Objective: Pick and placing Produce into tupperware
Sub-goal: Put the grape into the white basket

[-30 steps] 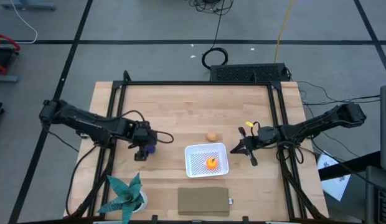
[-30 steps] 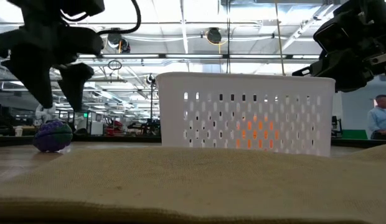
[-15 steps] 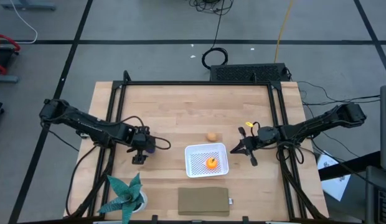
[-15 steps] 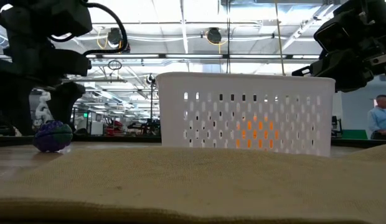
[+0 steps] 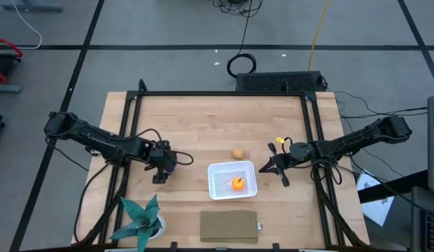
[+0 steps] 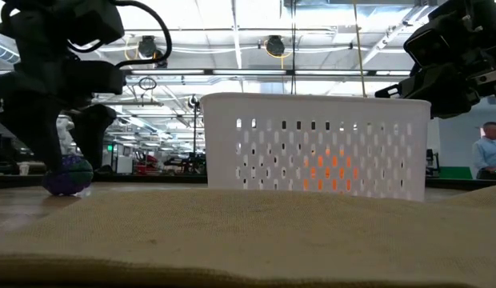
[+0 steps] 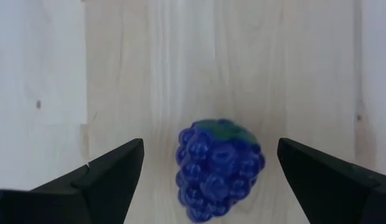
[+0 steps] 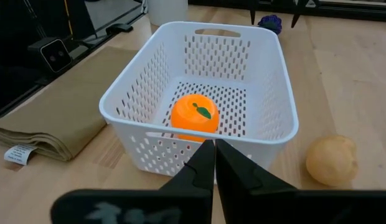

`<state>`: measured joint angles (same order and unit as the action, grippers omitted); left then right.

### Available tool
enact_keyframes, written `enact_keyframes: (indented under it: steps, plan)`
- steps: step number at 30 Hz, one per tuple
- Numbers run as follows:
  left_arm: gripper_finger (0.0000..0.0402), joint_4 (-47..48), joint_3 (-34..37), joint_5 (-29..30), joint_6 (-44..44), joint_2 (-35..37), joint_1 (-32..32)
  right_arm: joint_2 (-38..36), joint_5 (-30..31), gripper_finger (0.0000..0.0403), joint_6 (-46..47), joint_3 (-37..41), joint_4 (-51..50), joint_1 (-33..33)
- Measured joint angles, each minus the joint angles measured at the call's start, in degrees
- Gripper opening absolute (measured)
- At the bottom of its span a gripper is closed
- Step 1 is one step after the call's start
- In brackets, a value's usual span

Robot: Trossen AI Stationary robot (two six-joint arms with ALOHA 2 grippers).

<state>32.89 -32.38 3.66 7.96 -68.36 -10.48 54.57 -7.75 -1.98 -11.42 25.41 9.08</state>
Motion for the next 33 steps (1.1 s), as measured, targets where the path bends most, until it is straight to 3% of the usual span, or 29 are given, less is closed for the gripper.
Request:
enact_keyframes:
  steps: [20, 26, 33]
  plan:
    - [0.0374, -1.7, -0.2, -3.6, 1.0, -10.8, 0.0, 0.0, 0.0, 0.0006, -0.7, 0.0, -0.9, 0.0]
    - [0.0372, -2.1, -0.2, -3.6, 0.9, -10.8, 0.3, 0.0, 0.0, 0.0006, -0.9, 0.0, -0.8, 0.0]
    - [0.0306, -2.8, -0.1, -3.8, 1.0, -10.9, 1.0, 0.0, 0.0, 0.0006, -1.7, 0.0, -0.8, 0.0]
